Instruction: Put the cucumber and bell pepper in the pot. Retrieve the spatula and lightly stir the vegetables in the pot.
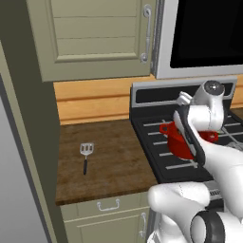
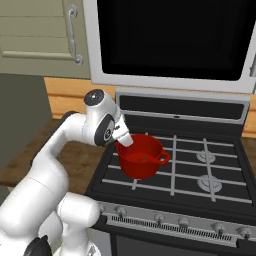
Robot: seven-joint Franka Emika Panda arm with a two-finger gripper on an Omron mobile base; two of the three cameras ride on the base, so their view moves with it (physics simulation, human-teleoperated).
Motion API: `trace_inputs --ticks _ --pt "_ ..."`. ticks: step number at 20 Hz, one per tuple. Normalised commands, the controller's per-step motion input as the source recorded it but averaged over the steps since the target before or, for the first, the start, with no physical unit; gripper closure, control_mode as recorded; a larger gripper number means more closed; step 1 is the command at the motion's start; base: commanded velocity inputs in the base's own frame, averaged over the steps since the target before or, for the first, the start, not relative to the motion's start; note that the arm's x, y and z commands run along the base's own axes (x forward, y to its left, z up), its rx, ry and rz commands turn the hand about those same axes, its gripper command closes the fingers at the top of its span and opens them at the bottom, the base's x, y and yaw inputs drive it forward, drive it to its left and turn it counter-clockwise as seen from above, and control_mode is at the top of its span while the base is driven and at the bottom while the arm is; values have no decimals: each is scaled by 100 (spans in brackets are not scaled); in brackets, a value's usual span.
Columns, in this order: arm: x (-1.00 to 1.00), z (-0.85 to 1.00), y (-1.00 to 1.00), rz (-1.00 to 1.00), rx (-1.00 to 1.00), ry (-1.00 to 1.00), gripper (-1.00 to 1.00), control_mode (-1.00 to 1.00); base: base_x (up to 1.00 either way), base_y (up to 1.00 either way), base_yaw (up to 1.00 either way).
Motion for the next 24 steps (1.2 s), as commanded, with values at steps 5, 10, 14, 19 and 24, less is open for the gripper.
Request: trace_inputs --ticks 5,10,14,19,24 --pt "54 -34 -47 -7 0 4 100 -100 0 0 0" --pt "43 -44 -34 -8 0 9 100 -100 0 0 0" --pt "49 -39 -23 -7 0 9 100 -100 0 0 0" --pt "31 -42 -12 -5 1 10 100 -100 0 0 0" --pt "37 -32 -19 -5 2 10 100 -100 0 0 0"
